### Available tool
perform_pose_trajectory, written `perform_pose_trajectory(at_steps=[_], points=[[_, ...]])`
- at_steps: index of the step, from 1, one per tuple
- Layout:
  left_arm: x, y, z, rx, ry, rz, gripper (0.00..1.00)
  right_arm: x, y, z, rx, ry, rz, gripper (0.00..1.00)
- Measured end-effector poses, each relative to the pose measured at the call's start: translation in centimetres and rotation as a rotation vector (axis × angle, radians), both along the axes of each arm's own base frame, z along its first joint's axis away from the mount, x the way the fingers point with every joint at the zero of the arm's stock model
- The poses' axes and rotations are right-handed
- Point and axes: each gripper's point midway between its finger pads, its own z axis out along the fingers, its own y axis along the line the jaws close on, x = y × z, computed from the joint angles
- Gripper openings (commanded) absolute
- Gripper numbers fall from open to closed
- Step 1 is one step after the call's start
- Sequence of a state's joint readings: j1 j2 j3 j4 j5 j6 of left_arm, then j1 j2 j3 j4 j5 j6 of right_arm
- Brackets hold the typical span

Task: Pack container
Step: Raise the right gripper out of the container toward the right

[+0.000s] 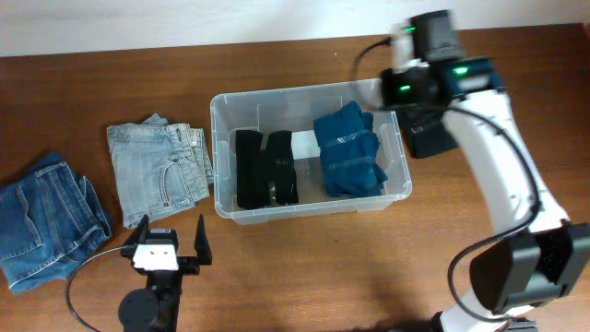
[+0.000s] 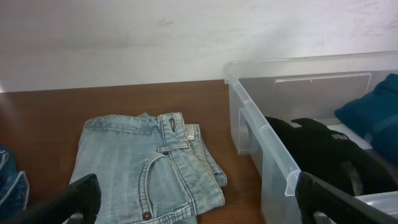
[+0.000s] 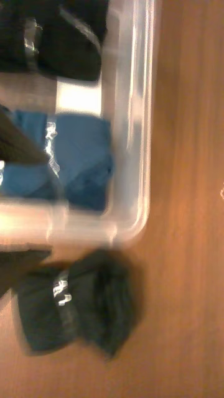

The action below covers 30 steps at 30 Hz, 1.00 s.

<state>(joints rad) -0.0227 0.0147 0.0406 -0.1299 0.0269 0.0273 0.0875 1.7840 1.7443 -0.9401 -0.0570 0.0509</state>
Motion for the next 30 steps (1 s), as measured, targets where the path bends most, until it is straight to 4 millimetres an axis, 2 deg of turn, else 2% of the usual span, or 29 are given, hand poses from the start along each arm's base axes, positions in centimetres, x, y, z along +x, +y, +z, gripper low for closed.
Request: perform_pose_trajectory(at_steps=[4, 8, 13, 14, 15, 17, 20, 25, 30], points=[[0.0, 0.0, 0.0, 0.0, 0.0, 0.0, 0.99, -0.2, -6.5, -0.4, 0.019, 0.026, -0.141, 0.5], [0.0, 0.0, 0.0, 0.0, 0.0, 0.0, 0.99, -0.8, -12.4, -0.3, 0.025, 0.023, -0.272, 0.52], [0.0, 0.0, 0.0, 0.0, 0.0, 0.0, 0.99, -1.6, -17.9, -0.2, 0.03, 0.004, -0.391, 0.52], [0.0, 0.0, 0.0, 0.0, 0.0, 0.0, 0.99, -1.6, -18.8, -0.3, 0.034, 0.0, -0.406, 0.53], [0.0, 0.0, 0.0, 0.0, 0.0, 0.0, 0.99, -1.7, -19.5, -0.4, 0.042, -0.005, -0.412, 0.59], [0.0, 0.0, 0.0, 0.0, 0.0, 0.0, 0.99, -1.5, -20.3, -0.8, 0.067, -0.01, -0.395, 0.68], [0.0, 0.0, 0.0, 0.0, 0.0, 0.0, 0.99, -1.0, -20.4, -1.8, 0.111, -0.007, -0.346, 0.74], [0.0, 0.0, 0.0, 0.0, 0.0, 0.0, 0.99, 0.0, -20.3, -4.4, 0.148, 0.019, -0.28, 0.76], [0.0, 0.0, 0.0, 0.0, 0.0, 0.0, 0.99, 1.0, -19.7, -7.8, 0.171, 0.059, -0.188, 0.74]])
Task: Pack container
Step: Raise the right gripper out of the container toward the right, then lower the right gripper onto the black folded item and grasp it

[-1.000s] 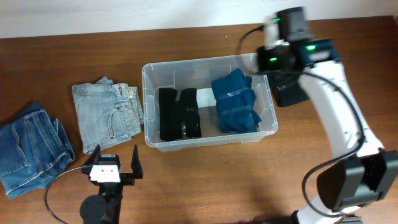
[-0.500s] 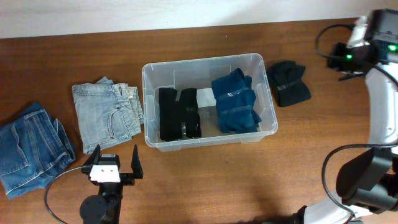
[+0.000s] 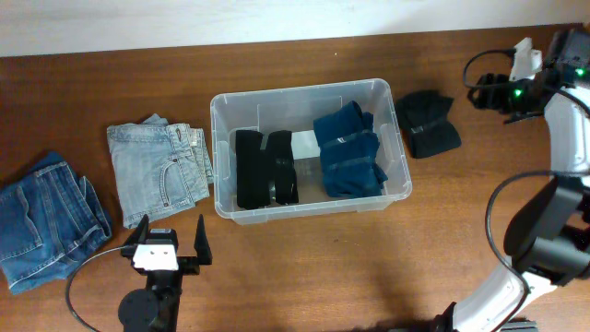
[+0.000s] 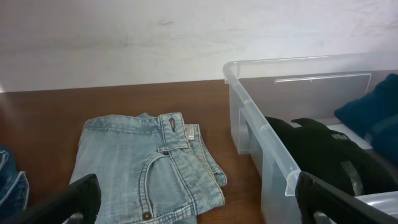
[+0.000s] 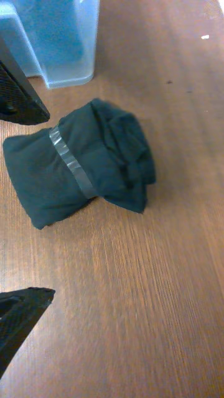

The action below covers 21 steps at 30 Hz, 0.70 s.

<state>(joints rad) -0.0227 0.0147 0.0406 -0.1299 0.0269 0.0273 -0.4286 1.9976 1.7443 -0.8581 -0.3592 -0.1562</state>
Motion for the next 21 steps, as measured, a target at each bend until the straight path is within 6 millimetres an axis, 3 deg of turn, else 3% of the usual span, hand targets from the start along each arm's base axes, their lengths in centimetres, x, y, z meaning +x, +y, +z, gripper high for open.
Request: perform_pose_trajectory(at_steps=[14, 21], points=[[0.0, 0.0, 0.0, 0.0, 0.0, 0.0, 0.99, 0.5, 1.4, -9.2, 0.101, 0.106, 0.144, 0.73], [0.0, 0.0, 0.0, 0.0, 0.0, 0.0, 0.99, 0.1, 1.9, -11.8, 0.14, 0.152, 0.156, 0.73]])
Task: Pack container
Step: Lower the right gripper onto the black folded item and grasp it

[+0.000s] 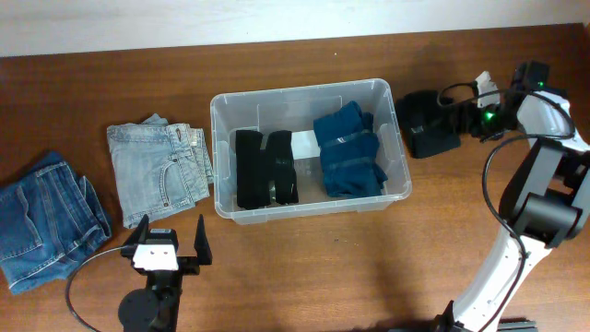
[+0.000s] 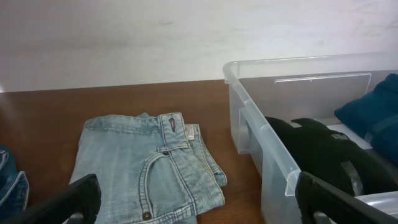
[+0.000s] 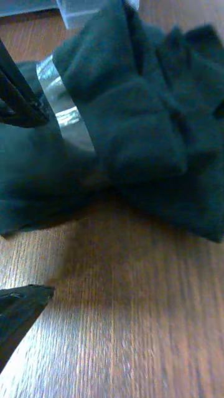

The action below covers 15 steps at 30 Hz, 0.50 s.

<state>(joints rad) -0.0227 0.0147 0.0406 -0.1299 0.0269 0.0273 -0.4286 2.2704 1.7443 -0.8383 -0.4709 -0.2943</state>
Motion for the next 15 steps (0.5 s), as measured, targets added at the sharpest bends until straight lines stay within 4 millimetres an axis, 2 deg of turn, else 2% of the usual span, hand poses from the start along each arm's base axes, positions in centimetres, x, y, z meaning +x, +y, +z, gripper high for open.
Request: perform_pose_trajectory(at_steps=[10, 15], points=[[0.0, -0.01, 0.0, 0.0, 0.0, 0.0, 0.99, -0.19, 0.64, -0.22, 0.037, 0.005, 0.011, 0.72], [0.0, -0.01, 0.0, 0.0, 0.0, 0.0, 0.99, -0.44, 1.01, -0.4, 0.052, 0.006, 0.023, 0.65]])
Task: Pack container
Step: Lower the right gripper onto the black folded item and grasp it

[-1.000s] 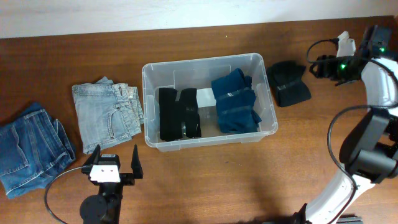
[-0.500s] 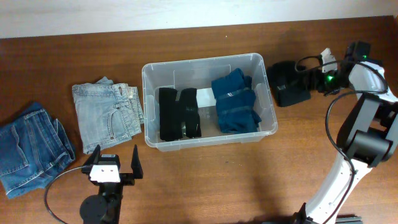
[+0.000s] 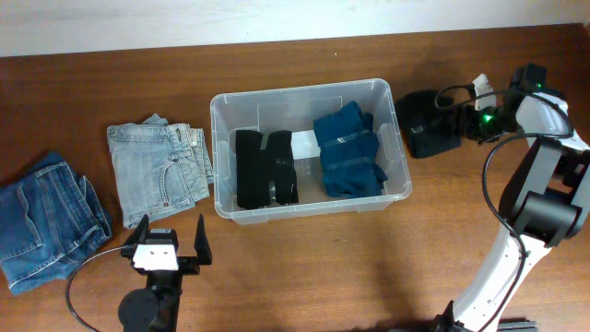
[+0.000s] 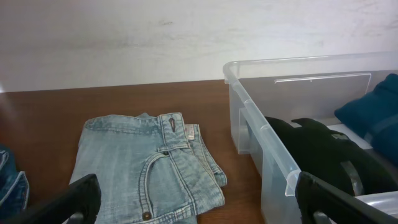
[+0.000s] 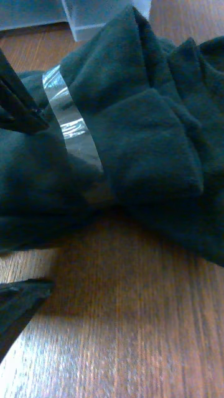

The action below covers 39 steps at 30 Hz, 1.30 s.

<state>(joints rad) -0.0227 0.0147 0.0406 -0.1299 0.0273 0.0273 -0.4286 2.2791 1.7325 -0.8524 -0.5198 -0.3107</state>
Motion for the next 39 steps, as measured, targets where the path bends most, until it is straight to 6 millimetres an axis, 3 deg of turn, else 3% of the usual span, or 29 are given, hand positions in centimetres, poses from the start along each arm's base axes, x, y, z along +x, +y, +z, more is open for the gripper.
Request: perform_pose_trajectory(at_steps=[19, 23, 34, 39], points=[[0.0, 0.0, 0.0, 0.0, 0.0, 0.0, 0.99, -0.6, 2.3, -0.6, 0.024, 0.017, 0.074, 0.23], [0.0, 0.0, 0.0, 0.0, 0.0, 0.0, 0.99, -0.6, 2.3, -0.5, 0.026, 0.013, 0.082, 0.04], [0.0, 0.0, 0.0, 0.0, 0.0, 0.0, 0.99, -1.4, 2.7, 0.0, 0.053, 0.058, 0.076, 0.04], [0.0, 0.0, 0.0, 0.0, 0.0, 0.0, 0.99, -1.4, 2.5, 1.8, 0.059, 0.098, 0.04, 0.04]])
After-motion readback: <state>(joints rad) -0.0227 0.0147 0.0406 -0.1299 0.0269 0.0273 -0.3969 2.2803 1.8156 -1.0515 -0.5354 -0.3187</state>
